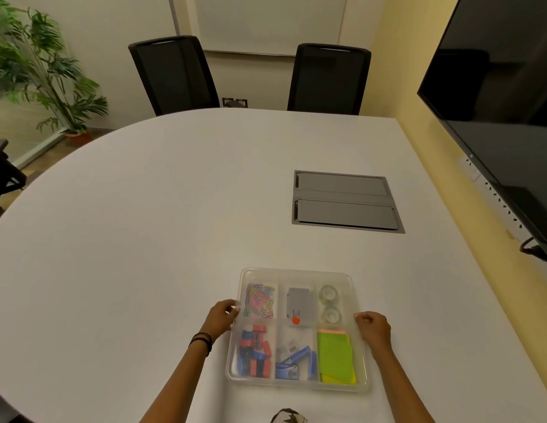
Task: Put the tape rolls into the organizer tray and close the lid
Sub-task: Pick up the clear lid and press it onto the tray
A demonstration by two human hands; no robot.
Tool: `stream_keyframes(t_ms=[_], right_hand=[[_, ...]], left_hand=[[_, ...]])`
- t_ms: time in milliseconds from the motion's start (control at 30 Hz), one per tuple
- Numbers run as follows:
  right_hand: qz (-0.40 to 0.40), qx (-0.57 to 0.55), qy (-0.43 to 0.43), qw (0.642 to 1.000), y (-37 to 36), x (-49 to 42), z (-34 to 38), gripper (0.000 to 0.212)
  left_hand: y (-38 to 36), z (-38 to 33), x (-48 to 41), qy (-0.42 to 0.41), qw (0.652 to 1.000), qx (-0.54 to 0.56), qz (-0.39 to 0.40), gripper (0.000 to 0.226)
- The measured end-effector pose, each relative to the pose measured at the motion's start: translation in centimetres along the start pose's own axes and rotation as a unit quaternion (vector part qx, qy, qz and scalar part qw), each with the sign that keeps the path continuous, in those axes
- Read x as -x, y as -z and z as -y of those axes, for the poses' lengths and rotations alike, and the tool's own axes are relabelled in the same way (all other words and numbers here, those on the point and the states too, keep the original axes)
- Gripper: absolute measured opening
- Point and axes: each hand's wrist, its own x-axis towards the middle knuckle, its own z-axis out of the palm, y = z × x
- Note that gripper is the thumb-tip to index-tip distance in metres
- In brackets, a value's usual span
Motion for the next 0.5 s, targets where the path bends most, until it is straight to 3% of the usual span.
stream_keyframes(t_ms=[167,500], right_hand=[[0.067,-0.076,-0.055,0.993,0.6,-0.5,-0.5,0.011],[0.167,-0.137,-0.121,0.969,0.9,-1.6,-1.0,0.019]], left_hand=[[-0.6,0.2,0.2,0.017,0.993,0.107,-0.044,0.021],[0.0,0.5,-0.3,0.028,0.990,0.131,0.035,0.027]])
